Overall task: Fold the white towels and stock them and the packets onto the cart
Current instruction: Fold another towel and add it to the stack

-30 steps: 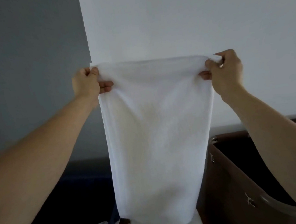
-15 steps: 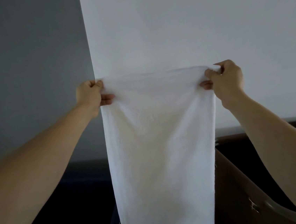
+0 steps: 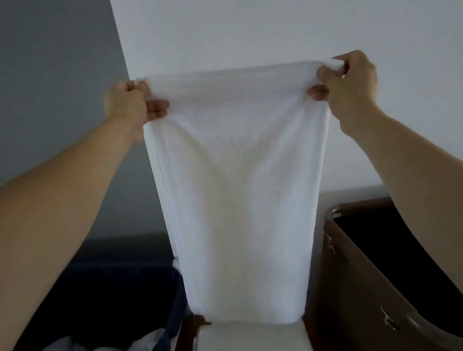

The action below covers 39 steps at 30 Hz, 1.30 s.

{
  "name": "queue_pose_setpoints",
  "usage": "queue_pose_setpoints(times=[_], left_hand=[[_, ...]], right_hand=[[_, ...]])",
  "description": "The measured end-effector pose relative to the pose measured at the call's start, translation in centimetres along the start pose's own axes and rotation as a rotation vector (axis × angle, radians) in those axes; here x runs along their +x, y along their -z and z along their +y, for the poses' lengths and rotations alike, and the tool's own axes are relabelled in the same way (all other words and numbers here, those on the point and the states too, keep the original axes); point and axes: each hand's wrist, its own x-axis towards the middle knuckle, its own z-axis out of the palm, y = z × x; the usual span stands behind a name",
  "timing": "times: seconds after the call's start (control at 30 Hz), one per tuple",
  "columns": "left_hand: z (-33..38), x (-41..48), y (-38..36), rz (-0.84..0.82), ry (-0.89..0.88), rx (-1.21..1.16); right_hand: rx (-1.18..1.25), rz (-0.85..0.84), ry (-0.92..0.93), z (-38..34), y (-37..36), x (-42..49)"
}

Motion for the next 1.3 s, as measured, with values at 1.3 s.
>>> queue_pose_setpoints(times=[1.3], left_hand=[[-4.0,-48.1,22.3,-0.206,0.468,0.207]], right_hand=[[-0.378,-0.294,-0.371,-0.1,24.5,-43.0]])
